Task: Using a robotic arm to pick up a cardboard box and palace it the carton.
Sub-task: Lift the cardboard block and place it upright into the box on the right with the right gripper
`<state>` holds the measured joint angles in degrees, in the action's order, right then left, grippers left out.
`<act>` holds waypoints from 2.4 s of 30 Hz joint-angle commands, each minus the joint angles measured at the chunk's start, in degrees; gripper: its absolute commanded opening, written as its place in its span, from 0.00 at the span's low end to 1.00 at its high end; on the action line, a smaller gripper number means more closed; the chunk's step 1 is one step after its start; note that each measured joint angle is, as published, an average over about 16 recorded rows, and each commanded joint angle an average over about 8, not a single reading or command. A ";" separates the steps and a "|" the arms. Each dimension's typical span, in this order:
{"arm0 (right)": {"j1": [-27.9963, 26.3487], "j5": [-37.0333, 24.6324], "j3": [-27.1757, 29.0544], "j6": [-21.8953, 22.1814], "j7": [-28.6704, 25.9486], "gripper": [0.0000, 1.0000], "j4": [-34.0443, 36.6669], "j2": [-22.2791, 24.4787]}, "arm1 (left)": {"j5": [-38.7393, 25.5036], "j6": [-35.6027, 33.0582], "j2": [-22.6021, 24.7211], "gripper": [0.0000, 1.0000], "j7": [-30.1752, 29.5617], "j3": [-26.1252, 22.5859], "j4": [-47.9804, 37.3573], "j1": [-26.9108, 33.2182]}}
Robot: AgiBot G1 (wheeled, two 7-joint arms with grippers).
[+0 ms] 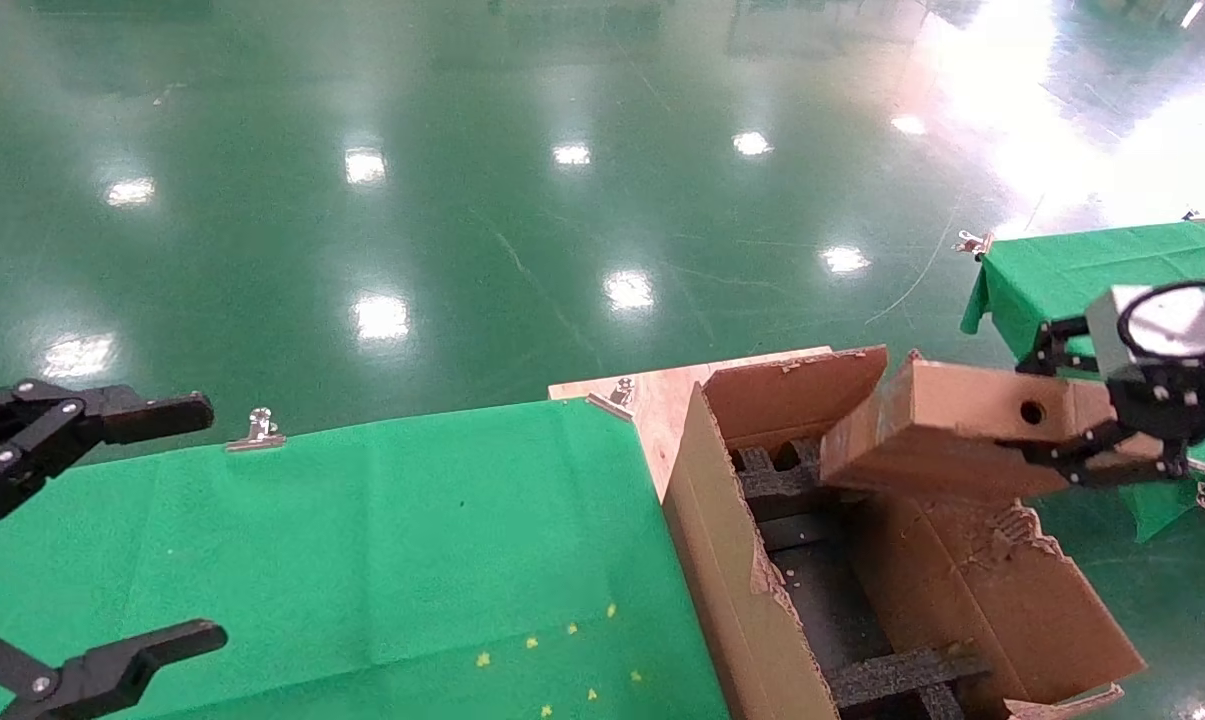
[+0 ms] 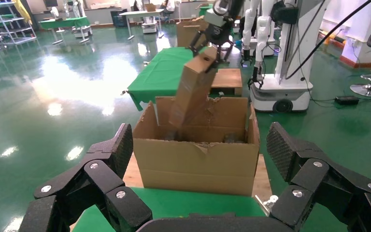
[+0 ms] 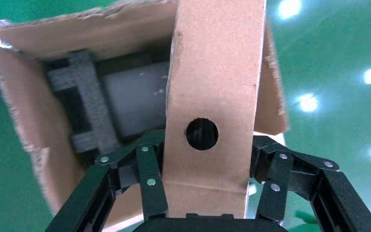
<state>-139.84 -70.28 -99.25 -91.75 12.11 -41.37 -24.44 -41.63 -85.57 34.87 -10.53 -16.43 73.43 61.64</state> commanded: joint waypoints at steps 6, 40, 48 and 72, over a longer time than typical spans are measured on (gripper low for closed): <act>-1.13 1.65 -5.64 0.00 0.70 0.00 0.35 1.29 | 0.02 0.01 -0.01 1.00 0.01 -0.01 -0.01 0.00; 10.58 14.42 -7.88 21.75 -41.56 0.00 -5.27 11.92 | 0.09 0.04 -0.04 1.00 0.07 -0.09 -0.08 0.03; 10.75 14.38 -7.96 22.39 -41.65 0.00 -4.96 11.63 | 0.11 0.04 -0.04 1.00 0.08 -0.10 -0.09 0.03; 17.97 9.27 -13.50 38.64 -58.21 0.00 -14.29 13.36 | 0.16 0.05 -0.06 1.00 0.13 -0.19 -0.13 0.07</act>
<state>-121.78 -60.92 -112.76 -53.04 -46.01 -55.37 -11.26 -41.47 -85.52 34.81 -10.41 -16.62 73.30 61.71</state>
